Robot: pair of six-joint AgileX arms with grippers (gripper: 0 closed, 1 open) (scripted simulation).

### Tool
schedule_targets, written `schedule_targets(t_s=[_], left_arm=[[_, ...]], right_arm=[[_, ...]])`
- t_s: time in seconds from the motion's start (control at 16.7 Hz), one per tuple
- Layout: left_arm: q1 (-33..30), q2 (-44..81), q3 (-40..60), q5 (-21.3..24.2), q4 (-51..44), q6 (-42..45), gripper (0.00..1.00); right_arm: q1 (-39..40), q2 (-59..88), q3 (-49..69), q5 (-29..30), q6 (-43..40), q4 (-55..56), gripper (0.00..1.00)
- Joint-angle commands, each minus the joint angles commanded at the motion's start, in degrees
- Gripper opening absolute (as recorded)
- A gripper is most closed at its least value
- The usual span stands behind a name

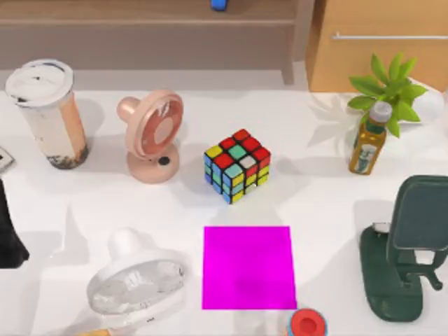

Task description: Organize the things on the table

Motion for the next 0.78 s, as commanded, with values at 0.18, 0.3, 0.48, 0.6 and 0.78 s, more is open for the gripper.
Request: schedule_targets(t_s=[0.18,0.3,0.48,0.6,0.78], left_arm=[[0.0,0.0,0.0,0.0,0.0,0.0,1.0],[0.0,0.0,0.0,0.0,0.0,0.0,1.0],[0.0,0.0,0.0,0.0,0.0,0.0,1.0],[0.0,0.0,0.0,0.0,0.0,0.0,1.0],[0.0,0.0,0.0,0.0,0.0,0.0,1.0]], right_arm=[[-0.1,1.9,-2.4,0.0,0.2,4.0,1.0],[-0.1,4.1,-5.2,0.0,0.2,9.3,1.0],[-0.1,7.7,-9.7,0.0,0.2,18.0,1.0],[-0.1,9.5,-11.8,0.0,0.2,21.5,1.0],[-0.1,10.1,-12.5,0.0,0.2,22.5,1.0]])
